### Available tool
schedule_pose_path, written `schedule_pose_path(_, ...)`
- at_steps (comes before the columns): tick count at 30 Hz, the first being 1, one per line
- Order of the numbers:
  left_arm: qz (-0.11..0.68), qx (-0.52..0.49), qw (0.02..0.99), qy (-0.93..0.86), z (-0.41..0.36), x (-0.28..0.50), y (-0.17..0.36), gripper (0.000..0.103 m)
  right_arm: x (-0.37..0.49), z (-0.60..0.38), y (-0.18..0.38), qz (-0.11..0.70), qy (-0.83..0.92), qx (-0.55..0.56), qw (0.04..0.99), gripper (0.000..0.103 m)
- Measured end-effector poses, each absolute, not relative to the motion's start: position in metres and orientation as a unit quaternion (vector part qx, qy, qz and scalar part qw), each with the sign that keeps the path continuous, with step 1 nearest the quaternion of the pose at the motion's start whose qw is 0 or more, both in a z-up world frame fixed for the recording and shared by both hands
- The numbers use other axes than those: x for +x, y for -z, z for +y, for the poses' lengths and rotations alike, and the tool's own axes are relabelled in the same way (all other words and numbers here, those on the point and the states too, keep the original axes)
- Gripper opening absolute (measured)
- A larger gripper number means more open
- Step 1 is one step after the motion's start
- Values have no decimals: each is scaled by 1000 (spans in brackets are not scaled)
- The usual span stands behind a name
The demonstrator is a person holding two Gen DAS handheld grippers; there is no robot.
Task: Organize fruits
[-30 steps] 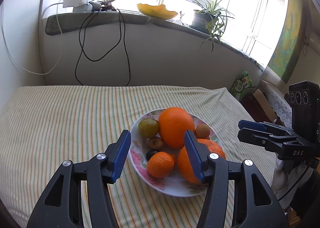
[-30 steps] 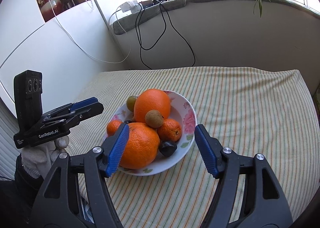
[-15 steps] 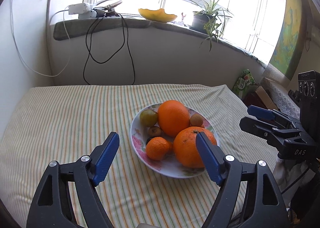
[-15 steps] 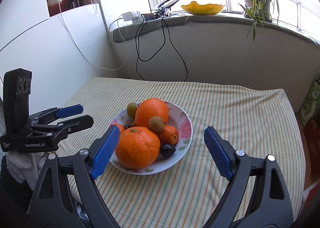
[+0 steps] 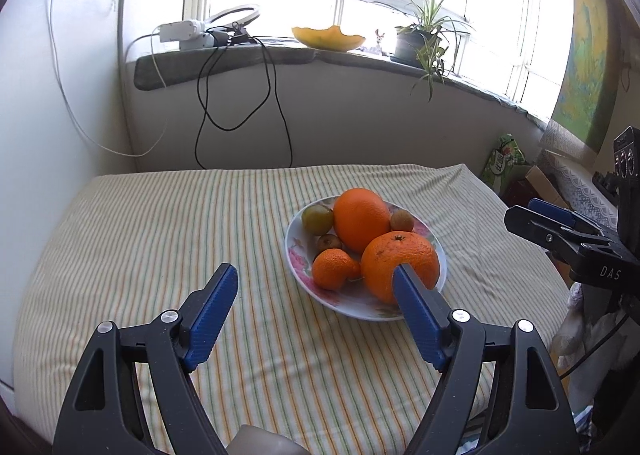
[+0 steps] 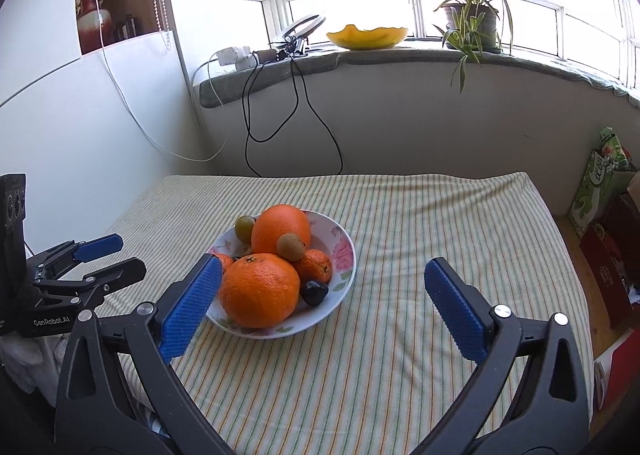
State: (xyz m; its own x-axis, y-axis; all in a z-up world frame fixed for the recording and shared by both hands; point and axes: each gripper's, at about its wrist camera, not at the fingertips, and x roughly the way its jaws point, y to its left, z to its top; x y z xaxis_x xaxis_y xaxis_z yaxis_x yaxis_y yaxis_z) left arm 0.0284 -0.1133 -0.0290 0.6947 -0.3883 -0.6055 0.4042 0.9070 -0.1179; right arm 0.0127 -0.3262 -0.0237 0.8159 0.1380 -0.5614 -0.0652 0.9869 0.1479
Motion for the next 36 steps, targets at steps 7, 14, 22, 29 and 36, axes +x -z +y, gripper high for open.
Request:
schedule_pose_path(7, 320, 11, 924, 210, -111, 24, 25, 80, 11, -325, 25, 297, -43, 60, 952, 103)
schedule_pose_path(14, 319, 13, 925, 207, -115, 23, 25, 80, 10, -325, 25, 296, -44, 61, 952, 103)
schedule_pose_path(22, 321, 12, 924, 207, -118, 24, 26, 80, 12, -326, 26, 299, -46, 64, 951, 103)
schedule_pose_path(29, 320, 13, 925, 205, -119, 25, 26, 80, 14, -325, 28, 301, -48, 66, 950, 103)
schedule_pose_path(36, 320, 13, 925, 204, -119, 26, 26, 80, 15, -324, 31, 303, -49, 67, 949, 103)
